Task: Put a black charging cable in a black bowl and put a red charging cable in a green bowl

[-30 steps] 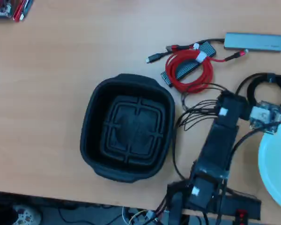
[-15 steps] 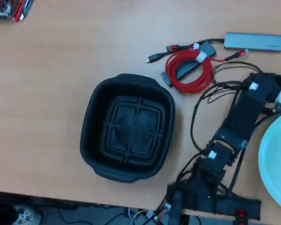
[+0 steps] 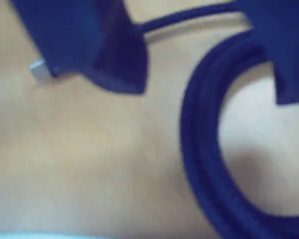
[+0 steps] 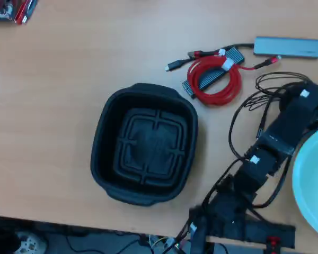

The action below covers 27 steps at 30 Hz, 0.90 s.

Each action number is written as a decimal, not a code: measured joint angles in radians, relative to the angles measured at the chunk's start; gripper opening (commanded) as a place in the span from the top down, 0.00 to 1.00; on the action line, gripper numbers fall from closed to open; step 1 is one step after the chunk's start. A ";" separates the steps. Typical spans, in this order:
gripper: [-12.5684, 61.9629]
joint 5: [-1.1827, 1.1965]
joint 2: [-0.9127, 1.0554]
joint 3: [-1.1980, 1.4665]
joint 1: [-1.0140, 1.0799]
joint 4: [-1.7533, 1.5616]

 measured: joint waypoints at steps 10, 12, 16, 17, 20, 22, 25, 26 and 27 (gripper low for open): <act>0.48 0.000 -0.106 -0.005 0.012 -0.003; 0.48 0.000 -0.115 -0.015 0.012 -0.003; 0.49 0.000 -0.153 -0.055 0.012 -0.003; 0.49 0.002 -0.158 -0.055 0.012 -0.003; 0.49 0.002 -0.175 -0.083 0.012 -0.003; 0.52 0.002 -0.175 -0.084 0.012 -0.003; 0.63 0.002 -0.175 -0.084 0.012 -0.003; 0.69 0.002 -0.175 -0.084 0.012 -0.003; 0.76 0.002 -0.175 -0.084 0.012 -0.003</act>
